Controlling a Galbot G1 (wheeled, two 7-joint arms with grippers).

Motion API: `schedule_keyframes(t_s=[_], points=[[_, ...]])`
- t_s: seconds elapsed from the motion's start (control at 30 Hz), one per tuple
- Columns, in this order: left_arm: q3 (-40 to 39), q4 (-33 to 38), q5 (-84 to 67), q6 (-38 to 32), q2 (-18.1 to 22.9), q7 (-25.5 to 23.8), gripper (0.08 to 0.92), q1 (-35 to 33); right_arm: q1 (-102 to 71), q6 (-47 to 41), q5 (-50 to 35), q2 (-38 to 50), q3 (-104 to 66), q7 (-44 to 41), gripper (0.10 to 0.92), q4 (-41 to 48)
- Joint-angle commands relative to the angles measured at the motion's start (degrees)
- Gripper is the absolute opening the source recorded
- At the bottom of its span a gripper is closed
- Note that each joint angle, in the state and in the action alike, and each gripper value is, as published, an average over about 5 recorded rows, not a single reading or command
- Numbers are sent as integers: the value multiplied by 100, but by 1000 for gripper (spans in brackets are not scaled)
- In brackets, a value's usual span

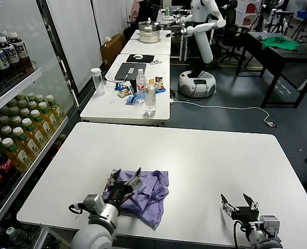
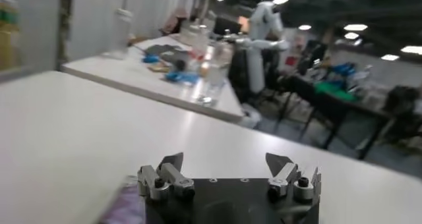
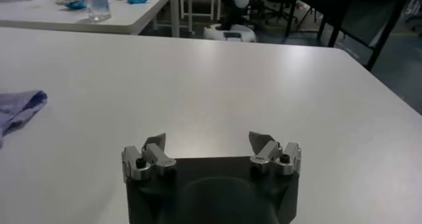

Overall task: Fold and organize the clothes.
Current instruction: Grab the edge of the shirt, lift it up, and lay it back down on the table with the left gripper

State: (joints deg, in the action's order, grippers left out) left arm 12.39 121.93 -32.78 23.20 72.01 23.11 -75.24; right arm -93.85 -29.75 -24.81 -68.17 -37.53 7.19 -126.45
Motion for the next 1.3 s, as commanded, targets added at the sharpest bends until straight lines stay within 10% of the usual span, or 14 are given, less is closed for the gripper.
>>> schedule_keyframes(t_s=[0.03,0.53,1.3], points=[[513,-1122,888,-117,-538,62,822,-56,-16,11,15,9,-17,1,823,-20],[417,-1015,183,150,-538,-113,795,-59,56,15,5,50,-19,-6,823,22],[1503,-825,-2554,137,-444,-311,153,36,23,19,-18,-6,-107,11,823,-47]])
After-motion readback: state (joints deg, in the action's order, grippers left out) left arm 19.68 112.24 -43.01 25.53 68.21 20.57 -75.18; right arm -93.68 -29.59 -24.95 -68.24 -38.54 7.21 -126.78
